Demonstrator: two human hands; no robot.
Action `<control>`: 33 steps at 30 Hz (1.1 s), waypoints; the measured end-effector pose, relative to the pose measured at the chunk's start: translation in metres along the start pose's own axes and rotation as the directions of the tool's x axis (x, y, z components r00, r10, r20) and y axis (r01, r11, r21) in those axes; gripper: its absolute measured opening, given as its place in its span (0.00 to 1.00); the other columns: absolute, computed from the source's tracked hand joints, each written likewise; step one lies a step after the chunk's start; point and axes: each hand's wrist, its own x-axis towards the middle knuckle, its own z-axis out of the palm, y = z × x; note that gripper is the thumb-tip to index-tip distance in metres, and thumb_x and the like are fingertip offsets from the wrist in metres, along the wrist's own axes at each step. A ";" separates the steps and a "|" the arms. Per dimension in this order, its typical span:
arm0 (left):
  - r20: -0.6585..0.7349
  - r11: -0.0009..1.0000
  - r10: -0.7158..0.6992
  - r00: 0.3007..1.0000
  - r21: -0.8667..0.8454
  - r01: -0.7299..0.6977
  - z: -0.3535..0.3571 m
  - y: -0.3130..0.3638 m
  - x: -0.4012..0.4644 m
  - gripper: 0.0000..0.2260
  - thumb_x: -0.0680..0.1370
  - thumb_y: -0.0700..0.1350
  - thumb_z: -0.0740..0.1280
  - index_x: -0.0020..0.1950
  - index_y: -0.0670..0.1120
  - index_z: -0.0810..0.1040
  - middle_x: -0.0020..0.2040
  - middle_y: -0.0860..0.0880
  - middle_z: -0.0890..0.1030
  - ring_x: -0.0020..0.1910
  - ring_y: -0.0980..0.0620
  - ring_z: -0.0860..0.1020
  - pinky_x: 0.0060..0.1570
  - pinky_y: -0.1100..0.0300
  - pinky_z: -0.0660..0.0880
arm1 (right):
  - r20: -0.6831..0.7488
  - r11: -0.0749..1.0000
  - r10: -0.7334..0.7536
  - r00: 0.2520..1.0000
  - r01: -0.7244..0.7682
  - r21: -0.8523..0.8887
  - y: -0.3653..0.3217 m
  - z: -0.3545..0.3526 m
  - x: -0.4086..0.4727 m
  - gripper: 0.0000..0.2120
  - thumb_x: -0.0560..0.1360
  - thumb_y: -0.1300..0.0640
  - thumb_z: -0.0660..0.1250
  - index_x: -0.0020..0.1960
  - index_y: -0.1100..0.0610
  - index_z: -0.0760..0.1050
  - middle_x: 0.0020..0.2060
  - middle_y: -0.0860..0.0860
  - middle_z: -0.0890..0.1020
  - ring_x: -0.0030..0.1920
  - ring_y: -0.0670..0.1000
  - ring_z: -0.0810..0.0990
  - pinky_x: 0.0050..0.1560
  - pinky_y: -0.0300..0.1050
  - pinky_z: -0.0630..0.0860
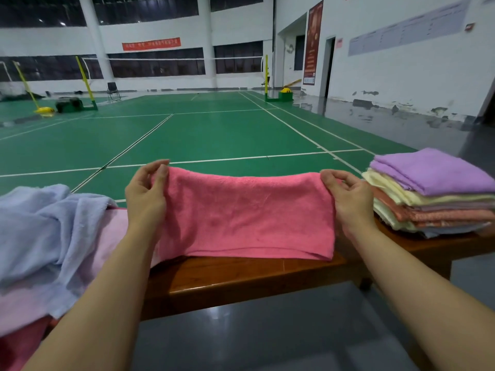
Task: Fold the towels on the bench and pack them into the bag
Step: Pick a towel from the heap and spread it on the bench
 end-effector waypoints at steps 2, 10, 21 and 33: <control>-0.029 0.995 0.100 0.995 0.008 -0.100 0.001 0.016 0.002 0.05 0.82 0.45 0.67 0.53 0.54 0.82 0.47 0.57 0.82 0.44 0.64 0.77 0.48 0.68 0.73 | -0.030 0.997 -0.068 0.997 0.069 0.037 -0.013 0.000 0.003 0.09 0.75 0.53 0.75 0.53 0.55 0.83 0.41 0.44 0.86 0.39 0.37 0.83 0.39 0.31 0.77; -0.014 0.922 0.353 0.935 0.175 -0.345 -0.006 0.067 0.010 0.12 0.84 0.47 0.63 0.66 0.52 0.78 0.53 0.55 0.80 0.50 0.63 0.76 0.55 0.65 0.72 | 0.035 0.948 -0.315 0.948 0.313 0.058 -0.050 -0.004 0.007 0.19 0.73 0.55 0.77 0.61 0.45 0.77 0.57 0.44 0.82 0.55 0.41 0.82 0.52 0.34 0.79; 0.453 0.695 -0.386 0.804 0.716 -0.069 0.007 -0.031 -0.017 0.29 0.81 0.39 0.64 0.82 0.48 0.60 0.77 0.42 0.69 0.73 0.44 0.70 0.71 0.58 0.63 | 0.365 0.710 0.155 0.918 0.153 -0.687 0.049 -0.011 0.013 0.29 0.71 0.53 0.79 0.69 0.51 0.73 0.66 0.51 0.79 0.64 0.52 0.77 0.67 0.48 0.73; 0.361 0.321 -0.326 0.874 0.912 -0.257 0.039 0.031 -0.050 0.16 0.81 0.56 0.63 0.54 0.43 0.77 0.58 0.38 0.80 0.56 0.37 0.78 0.54 0.49 0.75 | 0.606 0.620 0.052 0.794 0.450 -0.642 0.037 0.033 0.022 0.11 0.81 0.44 0.64 0.59 0.46 0.79 0.59 0.46 0.78 0.61 0.48 0.77 0.65 0.54 0.74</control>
